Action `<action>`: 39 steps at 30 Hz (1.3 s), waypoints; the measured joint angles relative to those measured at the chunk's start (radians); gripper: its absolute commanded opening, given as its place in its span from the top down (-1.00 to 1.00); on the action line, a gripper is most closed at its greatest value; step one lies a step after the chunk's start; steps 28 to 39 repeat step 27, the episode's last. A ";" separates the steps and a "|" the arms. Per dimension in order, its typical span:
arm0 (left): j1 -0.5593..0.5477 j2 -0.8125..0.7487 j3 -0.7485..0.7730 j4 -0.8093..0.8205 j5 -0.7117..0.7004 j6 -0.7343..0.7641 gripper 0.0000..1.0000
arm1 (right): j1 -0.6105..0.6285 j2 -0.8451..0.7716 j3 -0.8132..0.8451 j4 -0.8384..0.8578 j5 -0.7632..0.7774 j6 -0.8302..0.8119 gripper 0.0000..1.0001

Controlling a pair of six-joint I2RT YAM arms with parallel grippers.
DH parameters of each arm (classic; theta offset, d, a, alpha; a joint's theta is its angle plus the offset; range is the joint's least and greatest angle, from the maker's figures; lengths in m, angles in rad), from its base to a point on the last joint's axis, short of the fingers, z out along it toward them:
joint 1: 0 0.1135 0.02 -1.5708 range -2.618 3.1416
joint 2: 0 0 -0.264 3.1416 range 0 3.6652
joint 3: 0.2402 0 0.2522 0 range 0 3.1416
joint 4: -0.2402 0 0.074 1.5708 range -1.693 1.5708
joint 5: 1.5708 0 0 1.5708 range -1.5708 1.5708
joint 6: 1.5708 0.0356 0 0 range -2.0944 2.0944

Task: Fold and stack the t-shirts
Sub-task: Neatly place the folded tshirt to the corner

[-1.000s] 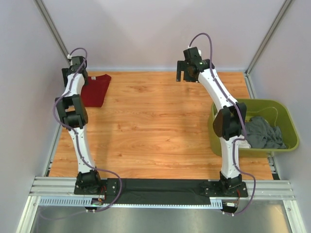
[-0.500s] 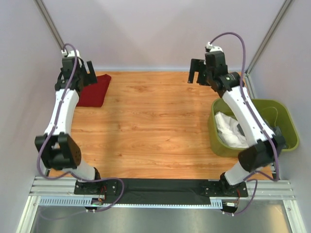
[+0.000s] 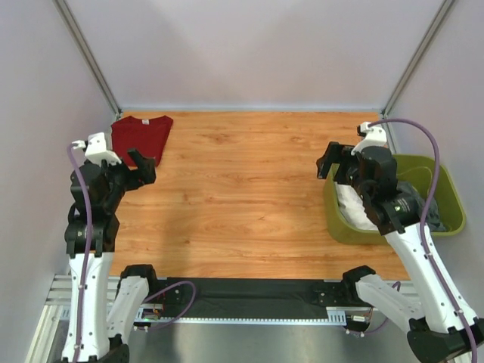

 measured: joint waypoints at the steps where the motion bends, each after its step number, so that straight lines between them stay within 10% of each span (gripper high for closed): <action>1: 0.000 -0.031 -0.014 -0.008 0.007 -0.011 -0.91 | 0.000 -0.024 -0.029 0.003 -0.006 0.003 -1.00; 39: 0.000 -0.140 -0.111 -0.174 -0.005 -0.063 -0.90 | 0.000 -0.088 -0.164 0.090 -0.088 0.017 -1.00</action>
